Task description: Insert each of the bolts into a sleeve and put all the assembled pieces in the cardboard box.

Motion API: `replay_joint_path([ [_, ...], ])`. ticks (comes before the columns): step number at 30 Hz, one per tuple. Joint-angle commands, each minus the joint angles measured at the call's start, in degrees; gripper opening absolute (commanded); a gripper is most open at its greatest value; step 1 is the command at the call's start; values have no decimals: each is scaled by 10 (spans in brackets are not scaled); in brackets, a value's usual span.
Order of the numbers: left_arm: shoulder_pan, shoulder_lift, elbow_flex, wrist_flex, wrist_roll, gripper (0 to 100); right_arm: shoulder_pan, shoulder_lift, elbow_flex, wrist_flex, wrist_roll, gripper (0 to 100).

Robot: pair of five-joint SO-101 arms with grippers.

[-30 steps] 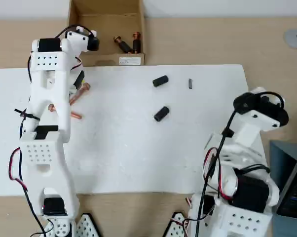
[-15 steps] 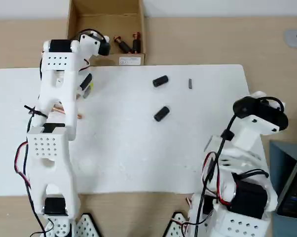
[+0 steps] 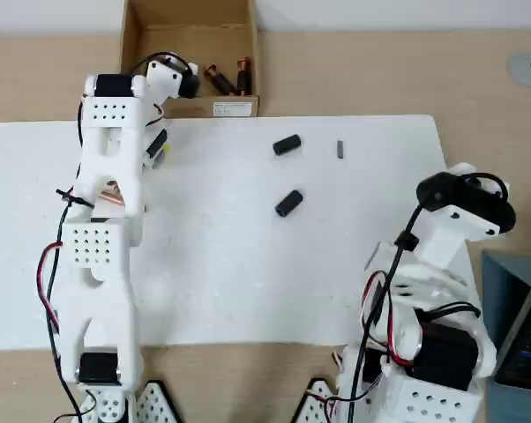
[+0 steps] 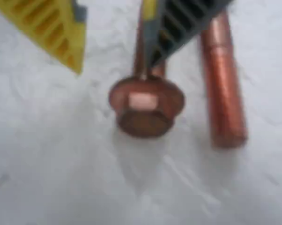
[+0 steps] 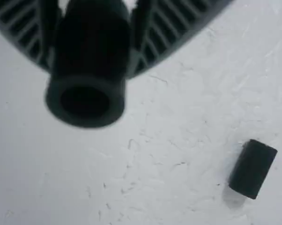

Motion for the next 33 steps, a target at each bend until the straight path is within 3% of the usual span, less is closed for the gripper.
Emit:
replay_joint_path([
  [1,3,-1,-42,0,-4,99,1,-2,0,-13,4,9],
  [29,-12,61,-59,-2,-20,95,0,0,15,-41,4,9],
  [33,-11,70,-59,-1,-20,33,0,0,15,-41,5,9],
])
